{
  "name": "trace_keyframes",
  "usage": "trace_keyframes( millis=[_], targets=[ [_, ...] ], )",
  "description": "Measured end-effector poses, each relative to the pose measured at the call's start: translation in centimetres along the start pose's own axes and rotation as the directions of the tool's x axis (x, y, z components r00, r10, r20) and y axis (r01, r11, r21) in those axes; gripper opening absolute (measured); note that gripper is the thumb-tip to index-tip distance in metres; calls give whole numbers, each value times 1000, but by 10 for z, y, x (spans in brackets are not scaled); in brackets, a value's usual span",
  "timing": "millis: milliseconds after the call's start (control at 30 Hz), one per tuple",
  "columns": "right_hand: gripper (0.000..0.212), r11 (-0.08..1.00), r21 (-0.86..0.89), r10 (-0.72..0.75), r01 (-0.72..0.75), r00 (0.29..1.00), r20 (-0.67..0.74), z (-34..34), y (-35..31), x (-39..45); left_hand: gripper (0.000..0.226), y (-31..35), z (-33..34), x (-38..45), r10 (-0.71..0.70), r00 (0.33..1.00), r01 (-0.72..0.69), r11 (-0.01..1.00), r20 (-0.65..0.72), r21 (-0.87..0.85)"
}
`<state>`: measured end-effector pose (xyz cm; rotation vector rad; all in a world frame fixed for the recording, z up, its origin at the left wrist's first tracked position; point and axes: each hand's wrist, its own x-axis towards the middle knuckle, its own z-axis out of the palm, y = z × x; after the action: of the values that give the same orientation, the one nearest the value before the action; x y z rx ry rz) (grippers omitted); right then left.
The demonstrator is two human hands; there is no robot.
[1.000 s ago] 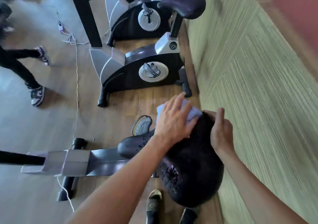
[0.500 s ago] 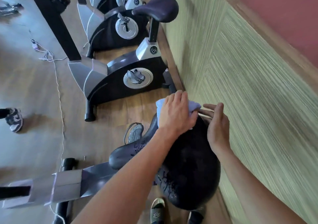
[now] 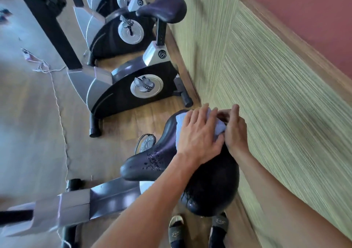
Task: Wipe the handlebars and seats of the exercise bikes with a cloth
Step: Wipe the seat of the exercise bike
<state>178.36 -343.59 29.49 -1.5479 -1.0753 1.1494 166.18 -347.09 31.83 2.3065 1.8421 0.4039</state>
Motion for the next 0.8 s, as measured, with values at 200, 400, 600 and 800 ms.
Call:
trace_keyframes(
  millis=[200,400,600,800],
  targets=[
    [70,997,-6,80,-80,994,77,-11,5,-26,53,-9,-21,0,191,980,-193,981,-61,-27],
    [71,999,54,2,0,999,-47,-5,9,-28,34,-13,10,36,102,989,-98,994,-105,41],
    [69,996,85,1,6,996,-91,-7,14,-24,43,-3,10,-16,197,970,-196,980,-142,20],
    [64,996,32,-81,85,992,-95,-4,17,-25,41,-37,7,13,91,981,-94,996,-174,-5]
  ],
)
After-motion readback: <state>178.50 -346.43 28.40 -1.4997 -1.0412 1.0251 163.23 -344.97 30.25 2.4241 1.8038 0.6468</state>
